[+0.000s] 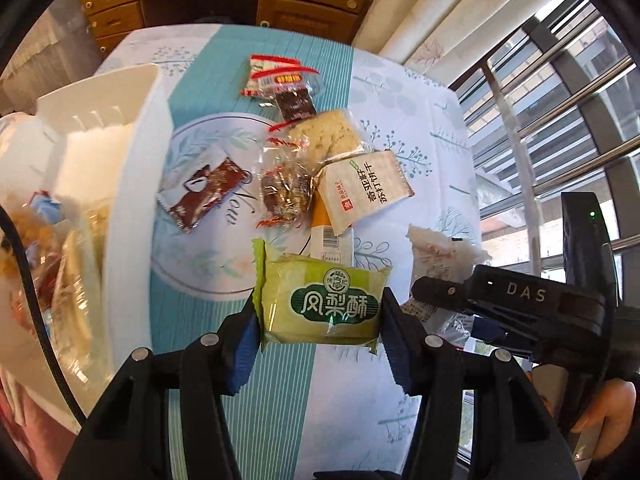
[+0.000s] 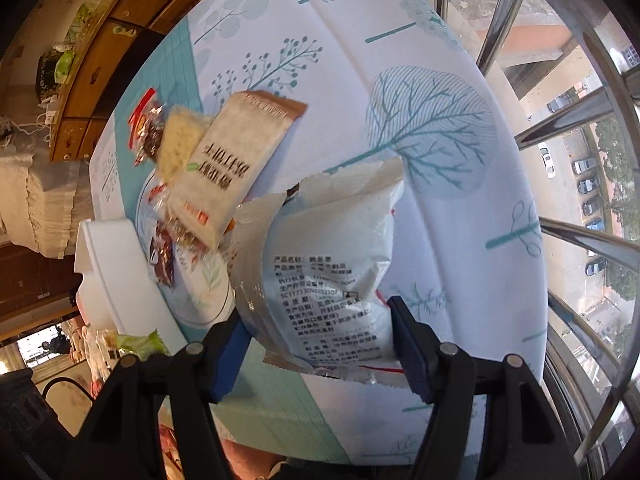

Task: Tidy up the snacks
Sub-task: 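Carry the green pack and white bag over the white tray and release both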

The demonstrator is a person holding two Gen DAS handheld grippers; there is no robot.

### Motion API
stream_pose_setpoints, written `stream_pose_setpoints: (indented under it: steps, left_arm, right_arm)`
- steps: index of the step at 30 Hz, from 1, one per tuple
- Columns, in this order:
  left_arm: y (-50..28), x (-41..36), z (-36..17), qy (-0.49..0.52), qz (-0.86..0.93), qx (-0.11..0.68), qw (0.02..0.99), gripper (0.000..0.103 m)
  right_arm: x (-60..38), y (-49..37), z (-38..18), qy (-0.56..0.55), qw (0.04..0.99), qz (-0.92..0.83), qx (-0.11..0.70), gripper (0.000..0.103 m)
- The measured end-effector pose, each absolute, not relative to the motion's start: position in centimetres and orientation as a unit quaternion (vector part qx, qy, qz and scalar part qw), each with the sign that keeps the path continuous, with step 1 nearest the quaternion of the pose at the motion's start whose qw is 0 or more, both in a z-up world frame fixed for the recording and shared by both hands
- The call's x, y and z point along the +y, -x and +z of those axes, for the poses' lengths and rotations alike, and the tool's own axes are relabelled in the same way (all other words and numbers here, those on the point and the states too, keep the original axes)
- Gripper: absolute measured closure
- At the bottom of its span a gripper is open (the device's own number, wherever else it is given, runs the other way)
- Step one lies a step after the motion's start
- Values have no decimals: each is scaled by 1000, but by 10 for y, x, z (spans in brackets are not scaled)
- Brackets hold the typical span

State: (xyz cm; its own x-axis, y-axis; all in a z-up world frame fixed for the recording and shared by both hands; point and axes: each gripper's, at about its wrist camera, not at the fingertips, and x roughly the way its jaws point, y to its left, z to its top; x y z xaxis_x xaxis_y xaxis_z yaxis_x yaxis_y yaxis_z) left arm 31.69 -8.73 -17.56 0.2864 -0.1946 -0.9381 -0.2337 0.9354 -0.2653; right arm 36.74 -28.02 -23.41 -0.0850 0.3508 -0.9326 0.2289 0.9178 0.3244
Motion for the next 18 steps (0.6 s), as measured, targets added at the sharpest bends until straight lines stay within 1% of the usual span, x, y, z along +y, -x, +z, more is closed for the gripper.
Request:
stream_pose_setpoints:
  steps: [4, 12, 18]
  left_arm:
    - [-297, -77, -155, 179, 11, 578, 796, 50]
    - [-270, -56, -135, 178, -1, 552, 815, 50]
    - [-246, -20, -114, 181, -7, 527, 830, 50]
  right_arm:
    - [-270, -353, -217, -185, 654, 60, 731, 37]
    - [-245, -323, -198, -164, 657, 63, 733, 37]
    - [-222, -304, -180, -124, 674, 51, 726, 37]
